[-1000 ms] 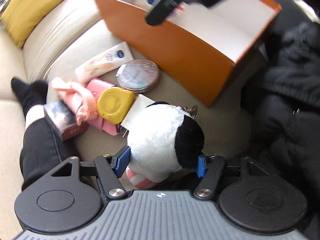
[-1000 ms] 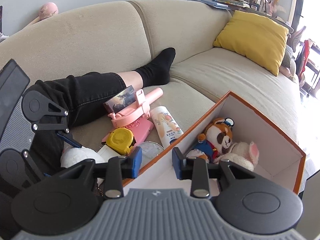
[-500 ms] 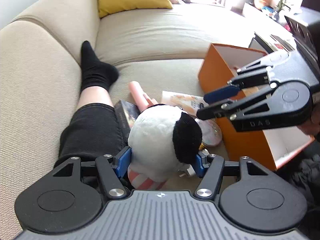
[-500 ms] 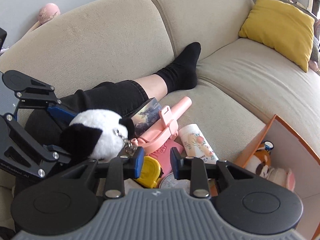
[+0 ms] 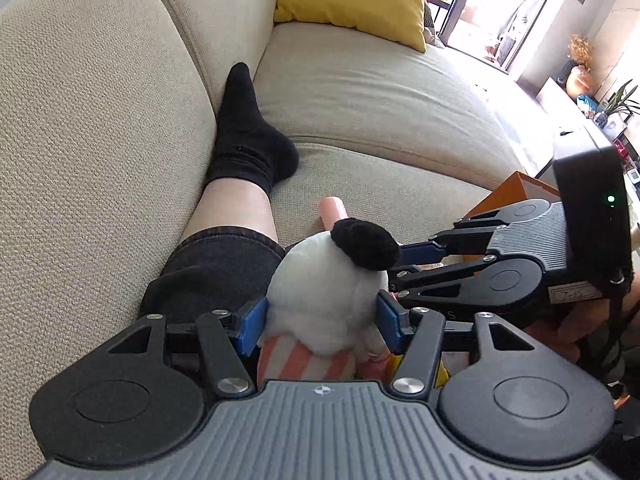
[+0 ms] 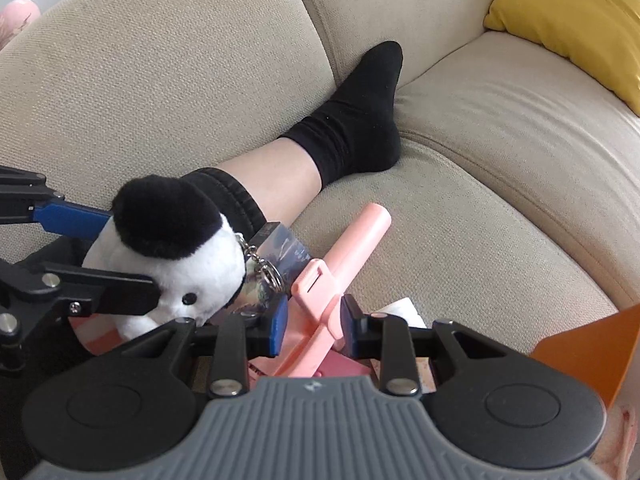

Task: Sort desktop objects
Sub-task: 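Grasp the pink phone stand with the right tool while the left holds the panda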

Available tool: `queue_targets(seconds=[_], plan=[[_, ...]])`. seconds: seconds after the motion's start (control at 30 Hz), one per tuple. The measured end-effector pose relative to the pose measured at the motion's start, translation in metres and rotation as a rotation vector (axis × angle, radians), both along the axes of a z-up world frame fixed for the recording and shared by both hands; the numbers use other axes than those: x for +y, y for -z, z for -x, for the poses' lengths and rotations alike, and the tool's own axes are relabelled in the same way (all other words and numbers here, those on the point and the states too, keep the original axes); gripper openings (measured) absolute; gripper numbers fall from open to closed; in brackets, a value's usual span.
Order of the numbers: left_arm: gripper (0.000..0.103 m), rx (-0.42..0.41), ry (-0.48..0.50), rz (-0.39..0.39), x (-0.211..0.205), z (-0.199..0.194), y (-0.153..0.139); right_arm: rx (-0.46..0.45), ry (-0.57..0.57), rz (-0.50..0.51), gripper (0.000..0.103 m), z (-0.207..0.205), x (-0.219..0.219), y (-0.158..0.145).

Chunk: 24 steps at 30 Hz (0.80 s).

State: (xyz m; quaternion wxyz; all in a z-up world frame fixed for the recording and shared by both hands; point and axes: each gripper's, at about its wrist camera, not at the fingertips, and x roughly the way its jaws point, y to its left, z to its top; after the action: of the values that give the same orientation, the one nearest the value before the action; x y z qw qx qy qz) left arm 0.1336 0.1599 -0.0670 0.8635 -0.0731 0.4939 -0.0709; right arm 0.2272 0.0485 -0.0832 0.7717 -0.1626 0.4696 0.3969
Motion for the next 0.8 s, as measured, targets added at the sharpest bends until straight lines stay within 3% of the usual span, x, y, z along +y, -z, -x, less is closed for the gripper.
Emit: queue_targets(seconds=[0.13,0.57,0.7,0.8], plan=[[0.068,-0.003,0.063,-0.067,-0.008,0.003,-0.001,-0.035,-0.008,0.037,0.03,-0.001,0.008,0.007],[0.067,-0.112,0.344,-0.51,-0.077,0.026,0.006,-0.122,-0.059,0.107,0.028,0.003,0.014,0.01],[0.068,-0.118,0.365,-0.581,-0.088,0.026,0.011,-0.14,-0.075,0.124,0.03,0.002,0.018,0.01],[0.074,-0.105,0.34,-0.564,-0.087,0.016,0.019,-0.155,-0.074,0.136,0.03,0.001,0.02,0.009]])
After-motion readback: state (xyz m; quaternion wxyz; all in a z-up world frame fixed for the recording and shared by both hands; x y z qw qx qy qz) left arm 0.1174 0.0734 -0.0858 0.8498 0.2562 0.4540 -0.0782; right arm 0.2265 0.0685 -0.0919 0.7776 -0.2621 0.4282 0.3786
